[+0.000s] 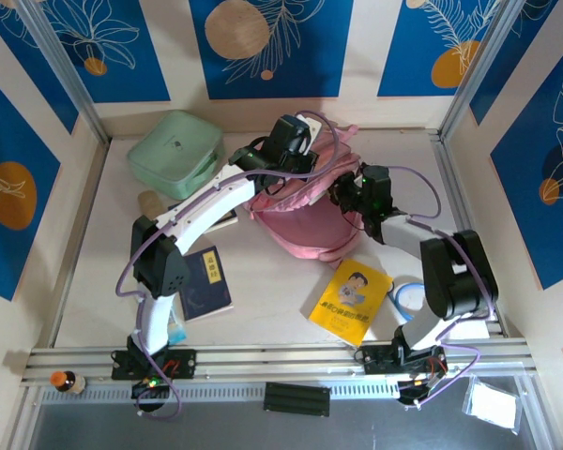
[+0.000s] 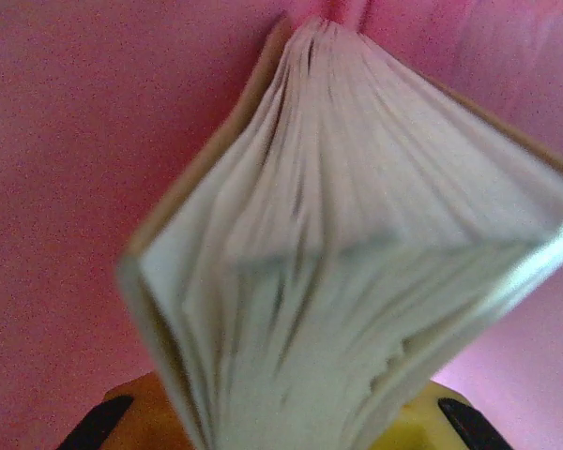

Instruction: Pack books, pencil case, and school supplies into a backpack

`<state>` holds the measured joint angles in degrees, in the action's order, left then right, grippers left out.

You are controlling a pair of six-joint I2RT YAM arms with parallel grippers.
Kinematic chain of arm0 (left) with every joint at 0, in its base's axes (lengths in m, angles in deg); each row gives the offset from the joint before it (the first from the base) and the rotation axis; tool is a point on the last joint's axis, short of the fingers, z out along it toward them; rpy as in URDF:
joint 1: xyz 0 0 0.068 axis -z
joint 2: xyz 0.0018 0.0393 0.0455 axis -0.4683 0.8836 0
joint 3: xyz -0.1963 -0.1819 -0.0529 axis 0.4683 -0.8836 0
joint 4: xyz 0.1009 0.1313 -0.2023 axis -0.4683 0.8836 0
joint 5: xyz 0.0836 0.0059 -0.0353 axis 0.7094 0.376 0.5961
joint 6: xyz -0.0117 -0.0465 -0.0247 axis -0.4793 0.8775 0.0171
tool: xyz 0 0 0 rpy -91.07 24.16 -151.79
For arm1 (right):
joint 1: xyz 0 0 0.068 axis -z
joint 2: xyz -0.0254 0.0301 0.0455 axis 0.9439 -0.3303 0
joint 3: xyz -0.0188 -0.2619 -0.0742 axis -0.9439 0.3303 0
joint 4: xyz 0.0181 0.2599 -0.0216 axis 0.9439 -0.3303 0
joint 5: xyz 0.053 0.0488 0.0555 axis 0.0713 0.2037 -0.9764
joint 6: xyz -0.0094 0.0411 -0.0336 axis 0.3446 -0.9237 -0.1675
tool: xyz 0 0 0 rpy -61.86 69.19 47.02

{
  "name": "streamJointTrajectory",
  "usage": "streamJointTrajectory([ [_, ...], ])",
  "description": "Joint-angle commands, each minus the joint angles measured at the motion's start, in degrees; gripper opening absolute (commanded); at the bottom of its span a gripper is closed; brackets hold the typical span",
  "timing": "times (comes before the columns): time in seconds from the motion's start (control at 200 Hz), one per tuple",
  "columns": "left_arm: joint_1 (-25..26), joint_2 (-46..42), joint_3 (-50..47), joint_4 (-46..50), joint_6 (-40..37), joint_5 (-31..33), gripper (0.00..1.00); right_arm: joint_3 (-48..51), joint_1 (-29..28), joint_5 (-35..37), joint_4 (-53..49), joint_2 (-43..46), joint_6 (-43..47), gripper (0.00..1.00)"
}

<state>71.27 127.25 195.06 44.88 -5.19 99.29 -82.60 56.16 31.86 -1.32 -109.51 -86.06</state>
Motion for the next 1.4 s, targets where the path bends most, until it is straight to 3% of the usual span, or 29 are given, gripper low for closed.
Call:
streamJointTrajectory([
  [0.0, -0.52, -1.34, 2.93, -3.30, 1.61, -0.45, 0.00, -2.97, -1.30, 2.58, 5.34, -2.12, -1.00, 0.07],
  [0.175, -0.92, -1.19, 2.93, -3.15, 2.26, -0.74, 0.00, -4.98, -2.99, 8.10, 0.87, -6.02, -3.02, 0.09],
  [0.46, -1.34, -1.00, 2.86, -3.29, 3.20, -1.53, 0.00, -11.33, -3.77, 8.03, -2.44, -14.67, -10.11, 0.17],
  [0.545, -1.55, -1.00, 2.84, -3.06, 3.30, -1.54, 0.00, -12.68, -3.58, 5.89, -2.87, -16.09, -10.23, 0.27],
  [0.635, -1.74, -1.00, 2.63, -2.90, 3.29, -1.45, 0.00, -12.52, -2.83, 1.73, -5.20, -15.31, -10.06, 0.55],
  [0.805, -2.69, -0.62, 0.29, -4.03, 3.67, -1.27, 0.00, -8.79, -1.17, -2.29, -16.79, -7.86, -9.53, 0.70],
  [1.05, -4.42, 1.77, -4.46, -6.18, 5.35, -3.27, 0.00, 0.93, 0.85, 0.56, -31.92, 8.35, -4.91, 0.70],
  [1.245, -4.65, 2.29, -11.08, -7.96, 5.55, -8.59, 0.00, 4.77, 2.80, 10.26, -49.20, 22.56, 1.53, 0.70],
  [1.39, -4.63, -0.15, -17.57, -9.73, 7.47, -16.66, 0.51, 5.43, 3.85, 17.52, -60.89, 30.36, 7.43, 0.72],
])
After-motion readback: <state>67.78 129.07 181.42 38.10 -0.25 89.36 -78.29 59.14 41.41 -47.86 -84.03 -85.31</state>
